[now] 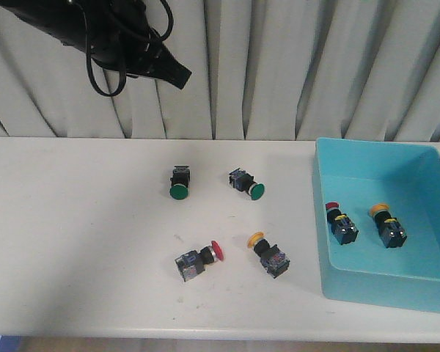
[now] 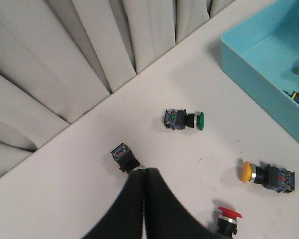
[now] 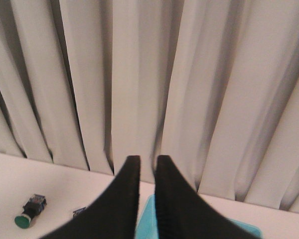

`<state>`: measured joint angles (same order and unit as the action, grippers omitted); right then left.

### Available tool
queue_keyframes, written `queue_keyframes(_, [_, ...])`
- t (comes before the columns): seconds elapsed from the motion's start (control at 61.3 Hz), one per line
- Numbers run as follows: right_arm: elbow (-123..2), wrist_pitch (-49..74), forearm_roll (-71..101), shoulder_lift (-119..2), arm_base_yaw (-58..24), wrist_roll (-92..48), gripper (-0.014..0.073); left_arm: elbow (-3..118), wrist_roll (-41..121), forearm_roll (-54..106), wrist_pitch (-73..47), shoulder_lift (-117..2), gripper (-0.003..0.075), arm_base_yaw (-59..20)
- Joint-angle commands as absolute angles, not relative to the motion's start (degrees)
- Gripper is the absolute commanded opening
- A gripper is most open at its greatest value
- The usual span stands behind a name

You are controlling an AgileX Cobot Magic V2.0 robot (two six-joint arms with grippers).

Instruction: Pick red and yellow buttons and place in box

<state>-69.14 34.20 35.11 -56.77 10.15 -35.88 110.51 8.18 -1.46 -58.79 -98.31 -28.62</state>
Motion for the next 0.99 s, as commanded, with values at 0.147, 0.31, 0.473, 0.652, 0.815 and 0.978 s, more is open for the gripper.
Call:
queue_keyframes(0.147, [-65.18, 25.26, 35.42, -54.26, 2.41, -39.39, -0.0007, 111.99, 7.55, -1.24, -54.97, -95.66, -0.0007, -28.46])
queue_keyframes(0.31, [-65.18, 24.97, 37.86, -54.26, 0.39, -39.26, -0.0007, 111.99, 7.55, -1.24, -57.19, -95.66, -0.0007, -28.46])
queue_keyframes(0.473, [-65.18, 25.20, 38.24, -54.26, 0.38, -39.26, -0.0007, 111.99, 7.55, -1.18, -58.21, -95.66, -0.0007, -28.46])
queue_keyframes(0.652, [-65.18, 25.20, 38.23, -54.26, 0.38, -39.31, -0.0007, 111.99, 7.62, -1.18, -58.20, -95.66, -0.0007, -28.46])
queue_keyframes(0.815, [-65.18, 25.20, 38.23, -54.26, 0.38, -39.31, -0.0007, 111.99, 7.62, -1.24, -58.20, -95.66, -0.0007, -28.46])
queue_keyframes(0.978, [-65.18, 25.20, 38.23, -54.26, 0.38, -39.31, -0.0007, 111.02, 7.54, -7.35, -58.21, -94.03, -0.0007, -28.46])
